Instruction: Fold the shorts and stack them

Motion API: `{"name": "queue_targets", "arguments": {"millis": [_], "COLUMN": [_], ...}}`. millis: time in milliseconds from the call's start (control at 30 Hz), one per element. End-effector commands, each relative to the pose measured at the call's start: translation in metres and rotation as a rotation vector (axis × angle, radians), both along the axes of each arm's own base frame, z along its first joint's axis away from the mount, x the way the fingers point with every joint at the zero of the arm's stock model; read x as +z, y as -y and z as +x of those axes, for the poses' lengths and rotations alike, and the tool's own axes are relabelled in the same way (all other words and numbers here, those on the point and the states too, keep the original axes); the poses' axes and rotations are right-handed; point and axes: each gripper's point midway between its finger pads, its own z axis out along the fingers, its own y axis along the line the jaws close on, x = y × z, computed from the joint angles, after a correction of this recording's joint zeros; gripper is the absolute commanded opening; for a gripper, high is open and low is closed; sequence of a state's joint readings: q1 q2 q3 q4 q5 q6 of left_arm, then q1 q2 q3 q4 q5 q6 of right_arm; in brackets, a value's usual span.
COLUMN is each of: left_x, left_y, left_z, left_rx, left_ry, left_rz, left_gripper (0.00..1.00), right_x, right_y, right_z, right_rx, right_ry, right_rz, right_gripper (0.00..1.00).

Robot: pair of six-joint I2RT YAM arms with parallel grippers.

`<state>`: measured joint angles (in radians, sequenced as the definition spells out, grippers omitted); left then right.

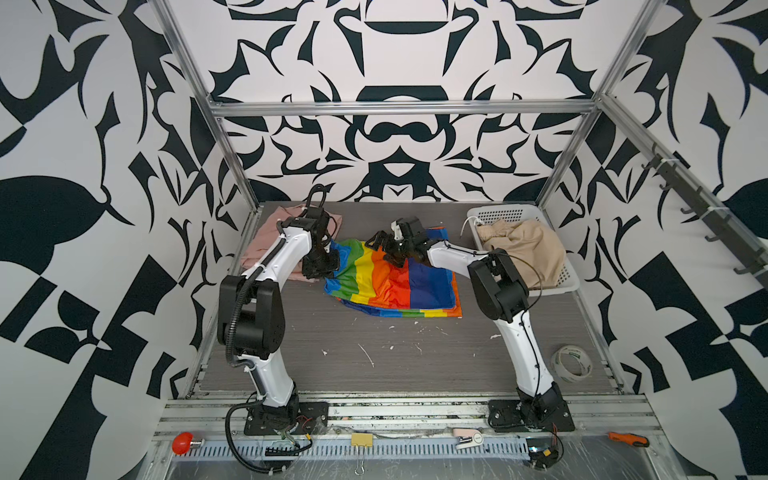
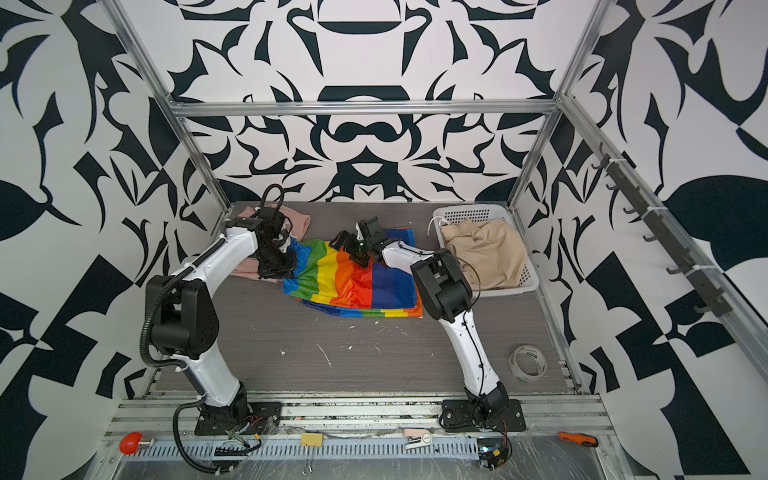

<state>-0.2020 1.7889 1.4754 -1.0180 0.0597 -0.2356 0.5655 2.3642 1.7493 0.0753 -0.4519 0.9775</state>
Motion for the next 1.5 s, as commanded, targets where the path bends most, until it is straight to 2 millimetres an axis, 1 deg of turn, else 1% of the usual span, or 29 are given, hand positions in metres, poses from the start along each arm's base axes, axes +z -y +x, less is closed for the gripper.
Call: {"name": "queue_targets", "arguments": {"millis": [0, 100, 167, 200, 233, 300, 400, 467, 567, 667, 700, 767, 867, 1067, 1267, 1367, 1467], "left_x": [0.004, 0.006, 0.009, 0.010, 0.013, 0.019, 0.032, 0.041, 0.049, 0.055, 0.057, 0.059, 0.062, 0.067, 0.070, 0.072, 0.070], "left_y": [-0.001, -0.003, -0.009, -0.015, -0.020, -0.032, -0.048, -0.060, -0.061, -0.061, -0.058, -0.046, -0.026, 0.015, 0.054, 0.070, 0.099], "left_z": [-0.001, -0.001, 0.000, -0.001, -0.001, 0.000, 0.001, 0.001, 0.005, 0.011, 0.013, 0.016, 0.021, 0.023, 0.021, 0.019, 0.019], "left_rx": [-0.012, -0.023, -0.027, -0.024, -0.025, -0.027, -0.036, -0.038, -0.042, -0.053, -0.060, -0.086, -0.113, -0.162, -0.187, -0.205, -0.216], "left_ry": [-0.016, -0.024, -0.028, -0.035, -0.040, -0.046, -0.044, -0.047, -0.036, -0.046, -0.050, -0.054, -0.053, -0.047, -0.052, -0.053, -0.044], "left_rz": [-0.004, 0.014, 0.050, 0.083, 0.120, 0.188, 0.289, 0.353, 0.374, 0.403, 0.407, 0.401, 0.386, 0.354, 0.294, 0.291, 0.204], "left_gripper": [0.00, 0.00, 0.00, 0.00, 0.00, 0.00, 0.00, 0.00, 0.00, 0.00, 0.00, 0.00, 0.00, 0.00, 0.00, 0.00, 0.00], "right_x": [0.039, 0.057, 0.076, 0.084, 0.090, 0.094, 0.084, 0.067, 0.045, 0.022, 0.014, -0.003, -0.021, -0.040, -0.054, -0.060, -0.064], "right_y": [-0.008, -0.005, 0.000, 0.004, 0.009, 0.024, 0.055, 0.080, 0.109, 0.135, 0.141, 0.151, 0.156, 0.146, 0.130, 0.127, 0.123], "right_z": [0.003, -0.001, -0.005, -0.009, -0.014, -0.025, -0.048, -0.069, -0.096, -0.117, -0.122, -0.130, -0.138, -0.146, -0.149, -0.151, -0.153], "right_rx": [0.014, 0.025, 0.034, 0.039, 0.043, 0.053, 0.073, 0.091, 0.108, 0.120, 0.125, 0.132, 0.147, 0.165, 0.186, 0.190, 0.193], "right_ry": [0.047, 0.077, 0.110, 0.122, 0.132, 0.135, 0.117, 0.091, 0.073, 0.046, 0.038, 0.019, -0.006, -0.024, -0.039, -0.051, -0.058], "right_rz": [0.041, 0.031, 0.030, 0.022, 0.002, -0.052, -0.144, -0.246, -0.356, -0.470, -0.496, -0.550, -0.571, -0.584, -0.580, -0.573, -0.561], "right_gripper": [1.00, 1.00, 1.00, 1.00, 1.00, 1.00, 1.00, 1.00, 1.00, 1.00, 1.00, 1.00, 1.00, 1.00, 1.00, 1.00, 1.00]}}
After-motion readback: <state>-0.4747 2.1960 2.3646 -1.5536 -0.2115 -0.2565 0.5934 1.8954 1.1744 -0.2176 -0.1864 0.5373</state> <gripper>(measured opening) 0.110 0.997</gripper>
